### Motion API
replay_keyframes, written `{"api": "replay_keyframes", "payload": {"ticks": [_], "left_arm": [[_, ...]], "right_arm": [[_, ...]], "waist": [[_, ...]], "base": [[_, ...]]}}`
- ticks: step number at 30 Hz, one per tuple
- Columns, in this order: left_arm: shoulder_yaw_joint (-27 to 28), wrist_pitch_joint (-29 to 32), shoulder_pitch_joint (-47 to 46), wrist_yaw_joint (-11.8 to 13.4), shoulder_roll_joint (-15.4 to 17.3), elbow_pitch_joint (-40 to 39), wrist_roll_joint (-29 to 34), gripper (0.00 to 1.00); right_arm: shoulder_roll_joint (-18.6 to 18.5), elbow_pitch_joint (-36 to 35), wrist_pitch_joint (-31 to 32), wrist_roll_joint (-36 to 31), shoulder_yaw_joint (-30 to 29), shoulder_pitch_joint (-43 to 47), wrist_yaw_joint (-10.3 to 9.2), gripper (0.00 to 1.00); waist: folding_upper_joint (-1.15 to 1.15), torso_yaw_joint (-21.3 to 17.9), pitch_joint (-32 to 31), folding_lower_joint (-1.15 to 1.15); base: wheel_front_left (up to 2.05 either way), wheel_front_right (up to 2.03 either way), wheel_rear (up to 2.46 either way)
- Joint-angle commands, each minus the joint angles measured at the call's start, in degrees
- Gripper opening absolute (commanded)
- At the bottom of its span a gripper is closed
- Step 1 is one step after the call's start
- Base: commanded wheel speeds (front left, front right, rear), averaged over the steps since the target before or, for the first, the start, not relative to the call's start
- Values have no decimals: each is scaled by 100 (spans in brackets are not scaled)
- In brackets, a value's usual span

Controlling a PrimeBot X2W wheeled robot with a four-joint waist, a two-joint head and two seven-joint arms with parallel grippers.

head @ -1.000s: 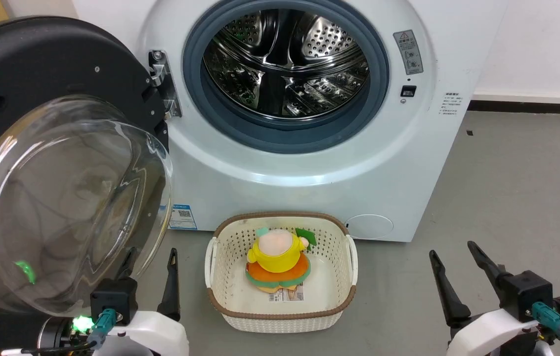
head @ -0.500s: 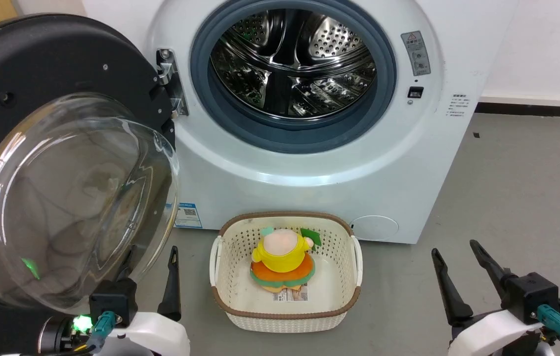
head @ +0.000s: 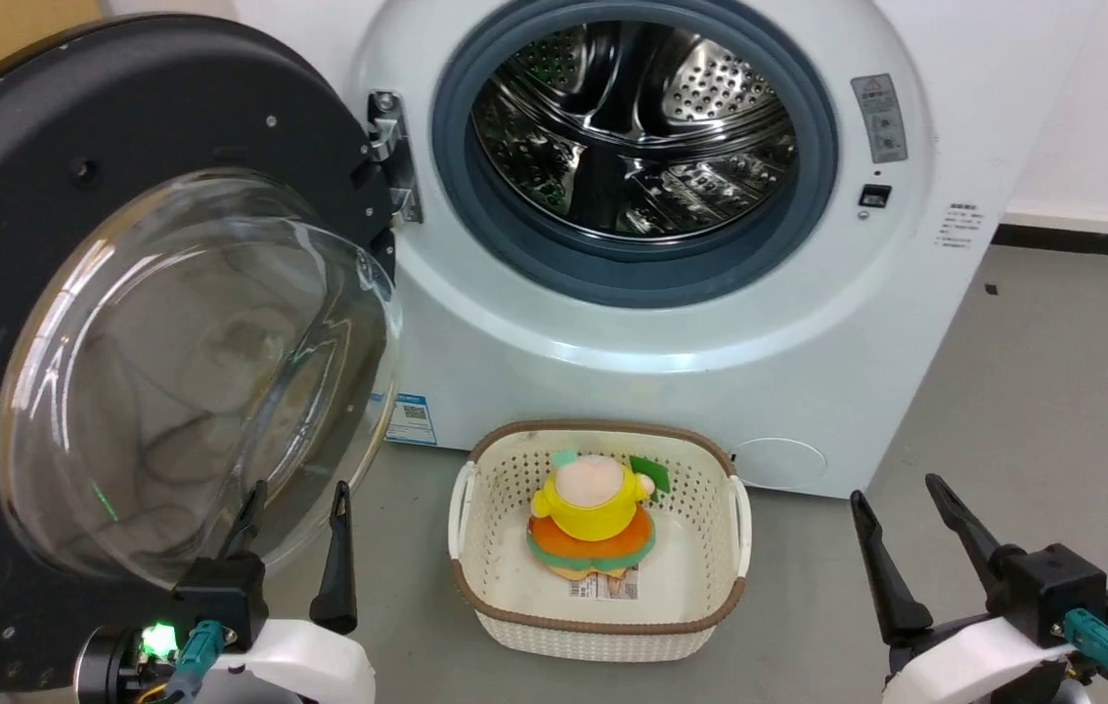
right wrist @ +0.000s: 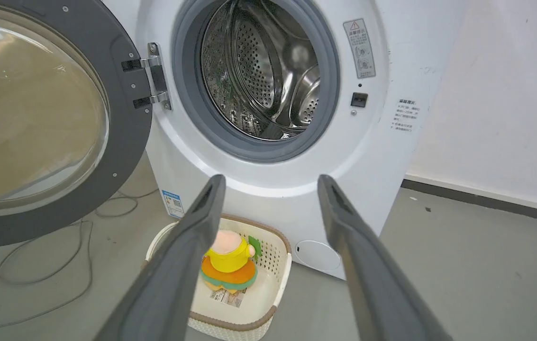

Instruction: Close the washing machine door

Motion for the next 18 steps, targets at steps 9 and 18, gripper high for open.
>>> {"api": "replay_keyframes", "payload": {"ticks": [9, 18], "left_arm": [[-10, -148, 69, 54, -2, -70, -53, 100], [23, -256, 106, 79, 1, -126, -71, 100]], "right_arm": [[-45, 8, -144, 151, 72, 92, 2, 100], [-51, 25, -252, 223, 135, 89, 2, 100]], "waist": [[0, 371, -32, 0], [0, 750, -22, 0]], "base": [[0, 0, 0], [0, 0, 0]]}}
